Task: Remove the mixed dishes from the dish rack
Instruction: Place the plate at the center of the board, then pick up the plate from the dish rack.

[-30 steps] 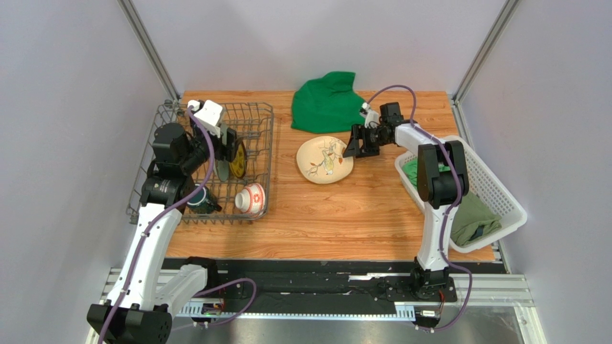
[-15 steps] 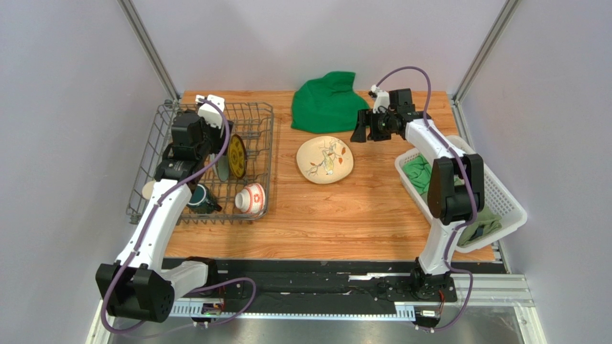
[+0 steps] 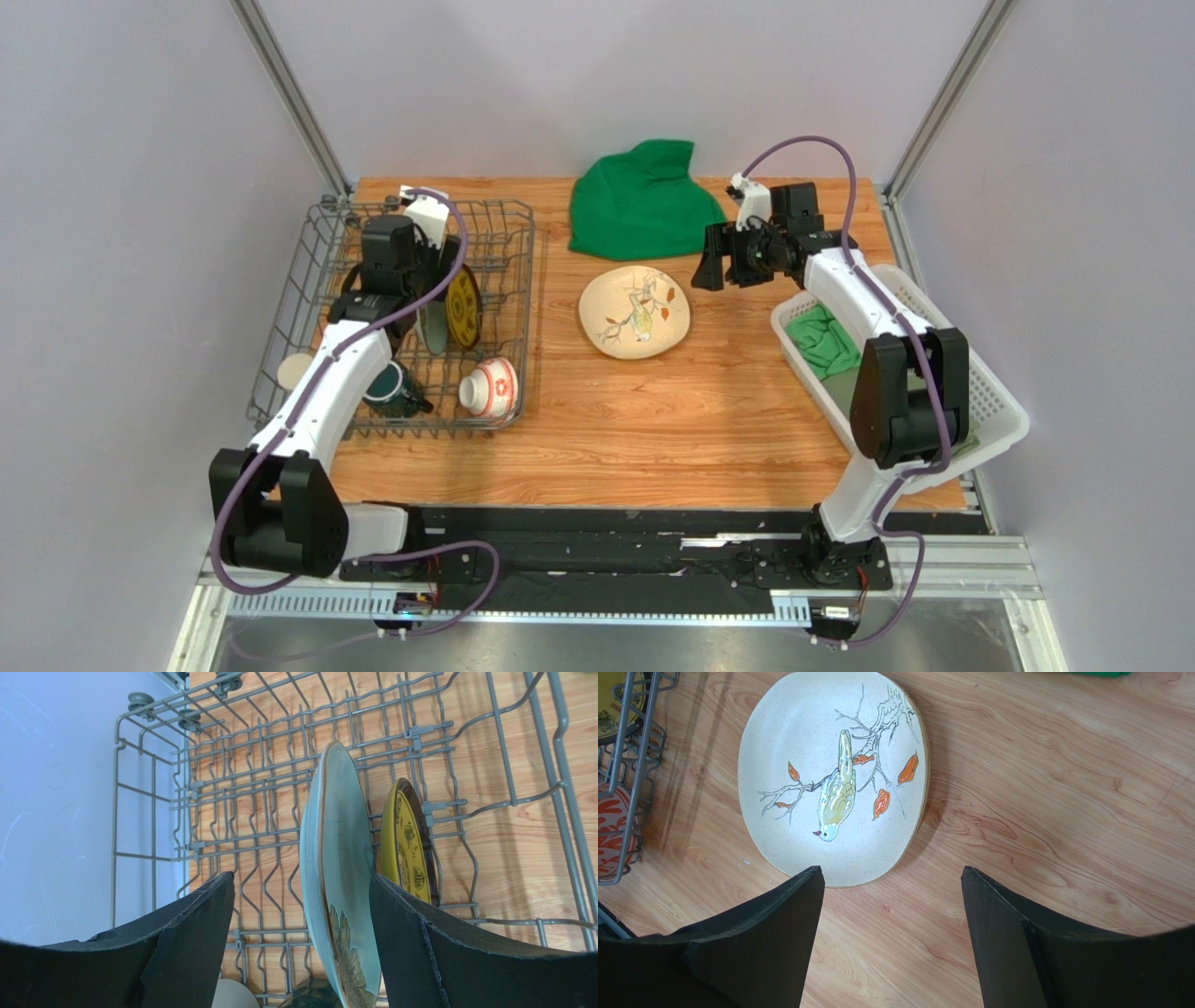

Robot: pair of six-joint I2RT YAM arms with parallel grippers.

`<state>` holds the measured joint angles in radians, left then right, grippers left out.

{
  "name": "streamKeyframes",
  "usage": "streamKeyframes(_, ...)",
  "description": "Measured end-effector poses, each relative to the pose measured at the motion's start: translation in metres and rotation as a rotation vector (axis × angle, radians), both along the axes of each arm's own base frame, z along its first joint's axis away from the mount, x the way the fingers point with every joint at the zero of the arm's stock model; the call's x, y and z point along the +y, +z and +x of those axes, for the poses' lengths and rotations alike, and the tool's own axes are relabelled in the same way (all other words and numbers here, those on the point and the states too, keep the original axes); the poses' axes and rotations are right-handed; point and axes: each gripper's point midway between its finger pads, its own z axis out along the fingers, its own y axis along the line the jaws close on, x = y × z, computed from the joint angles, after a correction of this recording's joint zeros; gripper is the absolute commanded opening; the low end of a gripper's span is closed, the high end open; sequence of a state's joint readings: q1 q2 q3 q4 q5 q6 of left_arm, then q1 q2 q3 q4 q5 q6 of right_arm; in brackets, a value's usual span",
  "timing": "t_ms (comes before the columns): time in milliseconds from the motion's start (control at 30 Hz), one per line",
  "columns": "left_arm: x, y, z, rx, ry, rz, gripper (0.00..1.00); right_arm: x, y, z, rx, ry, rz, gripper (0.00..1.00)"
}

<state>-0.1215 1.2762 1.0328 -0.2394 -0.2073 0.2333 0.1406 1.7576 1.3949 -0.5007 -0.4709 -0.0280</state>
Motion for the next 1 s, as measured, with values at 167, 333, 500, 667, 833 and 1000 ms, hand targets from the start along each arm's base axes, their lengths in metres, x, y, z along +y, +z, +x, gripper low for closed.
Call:
streamKeyframes(167, 0.003, -0.013, 0.008, 0.017, 0.019, 0.013, 0.78, -0.001, 0.006, -0.008, -0.011, 0.004, -0.003, 0.76)
streamKeyframes(333, 0.004, -0.026, 0.015, 0.034, 0.032, 0.023, 0.75, -0.004, 0.024, -0.018, -0.059, 0.004, -0.006, 0.76)
streamKeyframes(500, 0.006, -0.039, 0.024, 0.049, 0.040, 0.023, 0.68, -0.009, 0.044, -0.026, -0.119, -0.005, -0.015, 0.76)
streamKeyframes(667, 0.010, -0.047, 0.025, 0.057, 0.054, 0.015, 0.57, -0.011, 0.057, -0.036, -0.159, -0.009, -0.016, 0.76)
streamKeyframes(833, 0.009, -0.046, 0.027, 0.047, 0.054, 0.005, 0.49, -0.012, 0.060, -0.040, -0.171, -0.010, -0.017, 0.76)
streamKeyframes(1000, 0.007, -0.047, 0.028, 0.046, 0.048, -0.009, 0.40, -0.012, 0.053, -0.041, -0.162, -0.010, -0.019, 0.75)
